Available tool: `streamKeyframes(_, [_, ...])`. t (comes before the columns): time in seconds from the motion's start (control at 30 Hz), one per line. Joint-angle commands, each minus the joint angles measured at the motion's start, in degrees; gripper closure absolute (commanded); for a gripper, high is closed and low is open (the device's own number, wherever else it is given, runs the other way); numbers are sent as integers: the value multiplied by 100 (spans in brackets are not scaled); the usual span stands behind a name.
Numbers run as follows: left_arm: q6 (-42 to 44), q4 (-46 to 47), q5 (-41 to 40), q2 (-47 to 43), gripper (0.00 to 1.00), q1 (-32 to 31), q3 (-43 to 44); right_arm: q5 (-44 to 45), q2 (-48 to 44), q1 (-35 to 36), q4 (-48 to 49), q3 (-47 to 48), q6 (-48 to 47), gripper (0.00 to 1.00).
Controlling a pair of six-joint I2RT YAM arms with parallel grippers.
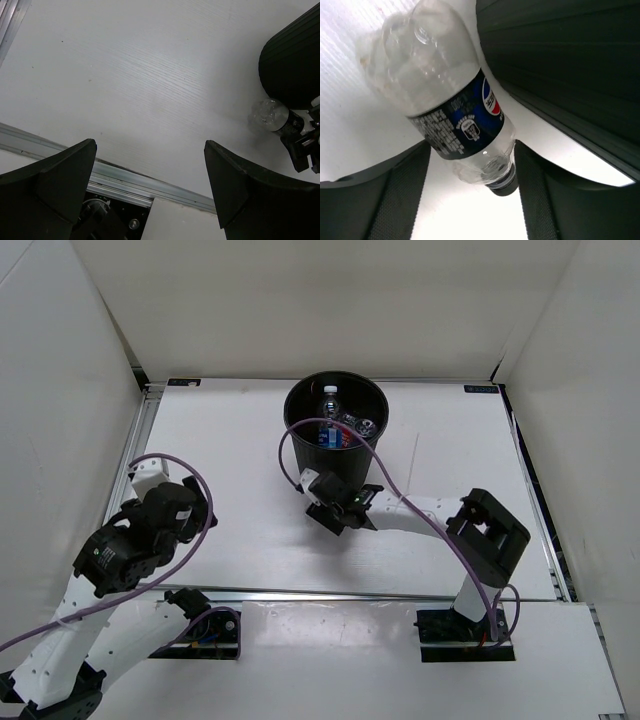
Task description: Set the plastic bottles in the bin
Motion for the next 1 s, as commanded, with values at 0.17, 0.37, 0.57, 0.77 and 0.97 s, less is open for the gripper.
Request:
streamKeyframes(0.17, [-174,-112,-49,-52,0,-9,27,-563,-10,-46,-571,252,636,59])
streamKeyframes(0.37, [-174,-59,-101,1,0,-9,27,-256,-72,6,-1511,744,1243,89])
streamKeyframes(0.57, [-174,169,-163,-52,0,-9,-271,-387,-335,217,-1697,815,1296,98])
streamKeyframes(0.77, [-33,451,-57,1,0,-9,-456,-905,-713,218,-1635,877,1016,97])
streamKeyframes(0.97, [-549,179,-514,124,0,-9,-622,-2232,-1144,218,-1512,1428,488,18])
